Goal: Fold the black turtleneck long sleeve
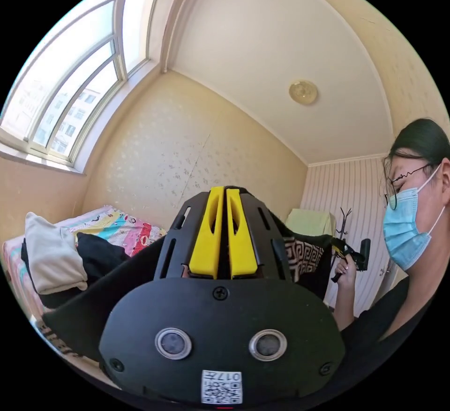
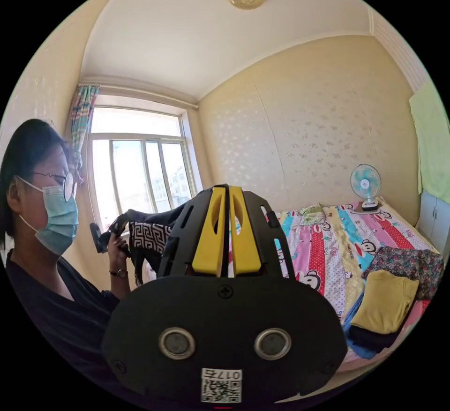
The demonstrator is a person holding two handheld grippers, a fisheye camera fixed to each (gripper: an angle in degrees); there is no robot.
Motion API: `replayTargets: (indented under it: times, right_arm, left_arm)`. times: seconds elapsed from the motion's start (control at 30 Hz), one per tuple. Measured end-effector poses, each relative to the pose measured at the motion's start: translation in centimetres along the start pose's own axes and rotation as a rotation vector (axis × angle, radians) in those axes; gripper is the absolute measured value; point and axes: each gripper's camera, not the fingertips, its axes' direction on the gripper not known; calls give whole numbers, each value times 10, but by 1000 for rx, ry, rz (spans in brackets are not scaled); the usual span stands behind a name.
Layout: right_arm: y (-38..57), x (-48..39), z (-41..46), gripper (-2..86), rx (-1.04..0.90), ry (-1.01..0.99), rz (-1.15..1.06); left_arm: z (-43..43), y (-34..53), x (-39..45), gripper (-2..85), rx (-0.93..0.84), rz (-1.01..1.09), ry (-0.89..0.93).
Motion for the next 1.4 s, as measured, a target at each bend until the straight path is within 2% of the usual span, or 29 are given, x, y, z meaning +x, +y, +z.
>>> replayTargets:
  times: [0.13,0.27,0.37,0.47,0.5,0.53,0.6,0.67,0.73,0.87,0.9,0.97,1.03,1.1,1.17,1.23,1.3,1.33,1.4]
  right_arm:
    - [2,4,18,17,56,75,-33]
    - [-24,78,115,18,-76,92,11]
    - [-22,169,230,21,-272,143,38]
    - [22,287,370,32,-489,82,76]
    - [57,340,420,40,-584,65,175]
    - [78,366,440,43,-635,76,248]
    - [167,436,475,64,-752,117,487]
    - [220,450,470,73,-754,139,542]
    - [271,448,464,84,-836,149,499]
    - [403,432,426,96,-1138,412,360]
    - [433,431,412,82,-1170,417,304]
    - [442,434,389,57,-1138,397,279]
    - [431,451,381,51,-1209,448,315]
    - [385,469,345,54,-1048,688,302]
    - [362,489,305,68,-870,781,422]
    - [362,501,273,99,-734,770,561]
    - [388,477,272,122,-646,618,615]
    - [398,466,279,122,-639,559,599]
    - [451,420,329,121,-709,320,548]
  left_arm:
    - [11,0,0,-10,73,47,-80]
    - [104,-11,-42,-9,-69,6,-87]
    - [209,5,-100,-8,-278,-67,-130]
    - [332,57,-176,-4,-571,-116,-316]
    - [374,90,-210,0,-720,-167,-356]
    - [390,109,-227,3,-795,-207,-361]
    - [415,175,-266,20,-957,-308,-293]
    - [404,207,-272,29,-988,-282,-282]
    - [386,233,-270,45,-1028,-228,-299]
    - [333,276,-257,73,-1097,-224,-206]
    - [319,282,-253,75,-1098,-237,-182]
    - [305,289,-250,80,-1121,-258,-157]
    - [293,293,-247,88,-1137,-281,-135]
    - [279,293,-244,94,-1123,-282,-153]
    - [272,293,-247,101,-1112,-284,-197]
    - [271,297,-255,115,-1115,-324,-204]
    - [271,307,-269,128,-1122,-405,-200]
    - [272,311,-272,130,-1131,-421,-202]
    - [275,325,-285,107,-1139,-473,-219]
